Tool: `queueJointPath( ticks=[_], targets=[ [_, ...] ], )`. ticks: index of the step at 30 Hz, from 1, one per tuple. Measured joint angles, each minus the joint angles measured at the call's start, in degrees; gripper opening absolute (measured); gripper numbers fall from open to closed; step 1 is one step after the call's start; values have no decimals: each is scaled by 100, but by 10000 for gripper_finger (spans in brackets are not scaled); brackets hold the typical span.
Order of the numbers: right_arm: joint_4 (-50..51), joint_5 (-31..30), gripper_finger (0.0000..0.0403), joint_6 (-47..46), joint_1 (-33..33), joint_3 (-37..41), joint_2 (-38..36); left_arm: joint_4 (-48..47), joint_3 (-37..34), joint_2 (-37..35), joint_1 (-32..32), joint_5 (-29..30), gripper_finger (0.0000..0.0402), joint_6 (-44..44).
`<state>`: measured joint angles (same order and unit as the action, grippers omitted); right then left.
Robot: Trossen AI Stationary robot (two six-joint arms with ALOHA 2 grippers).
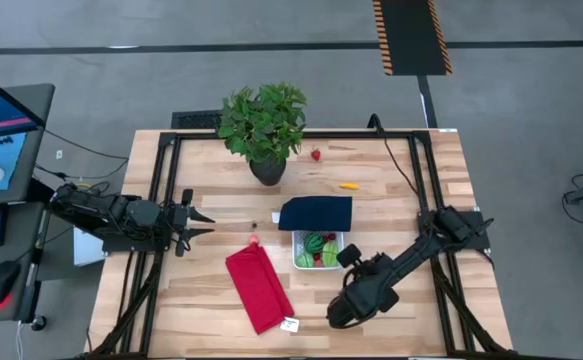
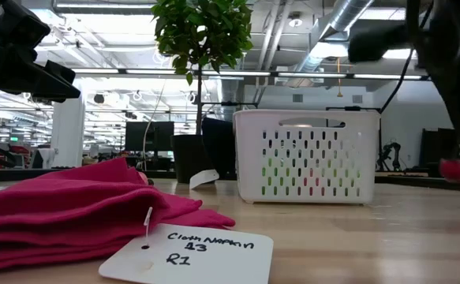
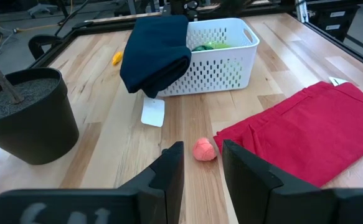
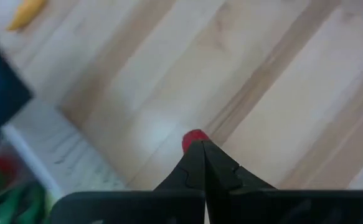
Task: Pick and placing Produce into tupperware
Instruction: Put the cherry into the bin
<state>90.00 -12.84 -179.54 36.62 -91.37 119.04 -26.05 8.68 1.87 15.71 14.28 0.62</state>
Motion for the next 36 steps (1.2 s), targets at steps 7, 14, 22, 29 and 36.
queueJointPath(
  ticks=[7, 14, 22, 29, 36],
  targets=[
    [-2, -515, 11, 151, 93, 0, -481, -1, 0, 0, 1, 0, 100, 0],
    [-220, -1911, 11, 952, 147, 0, -906, -1, 1, 0, 1, -1, 100, 0],
    [-1155, -2350, 15, 2354, -323, 0, -916, 1, -1, 0, -1, -2, 100, 0],
    [-2041, -1774, 36, 4011, -828, -75, -913, 1, 1, 0, -1, -2, 100, 0],
    [-2167, -1106, 43, 4595, -1254, -74, -913, 1, -1, -1, 0, 0, 100, 0]
  ],
)
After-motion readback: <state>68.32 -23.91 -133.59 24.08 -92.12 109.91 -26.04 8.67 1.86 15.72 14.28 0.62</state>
